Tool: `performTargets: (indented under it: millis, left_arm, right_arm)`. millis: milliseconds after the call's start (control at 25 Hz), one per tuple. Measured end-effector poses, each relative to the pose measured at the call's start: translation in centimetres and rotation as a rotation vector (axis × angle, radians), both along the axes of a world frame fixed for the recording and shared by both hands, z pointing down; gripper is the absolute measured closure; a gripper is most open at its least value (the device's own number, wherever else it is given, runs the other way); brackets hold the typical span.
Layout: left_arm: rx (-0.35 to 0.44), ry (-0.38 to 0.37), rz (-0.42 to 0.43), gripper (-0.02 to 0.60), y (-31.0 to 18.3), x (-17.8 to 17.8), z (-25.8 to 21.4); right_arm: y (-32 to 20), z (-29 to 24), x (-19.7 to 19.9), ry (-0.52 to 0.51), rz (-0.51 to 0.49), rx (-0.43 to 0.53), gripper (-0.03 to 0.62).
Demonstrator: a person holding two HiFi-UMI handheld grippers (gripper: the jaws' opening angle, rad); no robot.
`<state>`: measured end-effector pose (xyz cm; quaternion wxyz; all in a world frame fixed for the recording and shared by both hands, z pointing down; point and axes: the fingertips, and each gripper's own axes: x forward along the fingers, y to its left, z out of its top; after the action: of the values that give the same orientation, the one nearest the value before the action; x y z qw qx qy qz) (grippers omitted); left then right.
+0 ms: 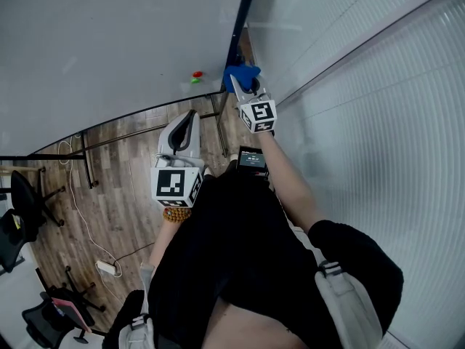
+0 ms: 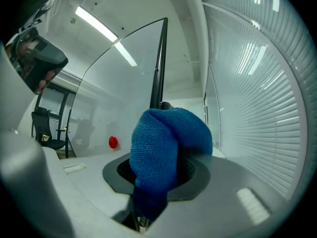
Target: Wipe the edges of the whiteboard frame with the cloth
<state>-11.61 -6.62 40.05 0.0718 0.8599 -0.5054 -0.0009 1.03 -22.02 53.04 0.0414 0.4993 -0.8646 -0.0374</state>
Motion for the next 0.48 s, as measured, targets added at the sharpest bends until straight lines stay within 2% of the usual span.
performTargets:
  millis: [200, 480]
  left_arm:
    - [-0.008, -0.005, 0.005, 0.58, 0.4, -0.1, 0.5]
    - [-0.012, -0.005, 0.011, 0.58, 0.6, 0.0, 0.6]
  right_arm:
    - [-1.2, 0.6, -0.3, -0.008, -0.029, -0.031, 0.451]
    - [-1.3, 1.4, -0.3, -0.08, -0.077, -0.068, 0.434]
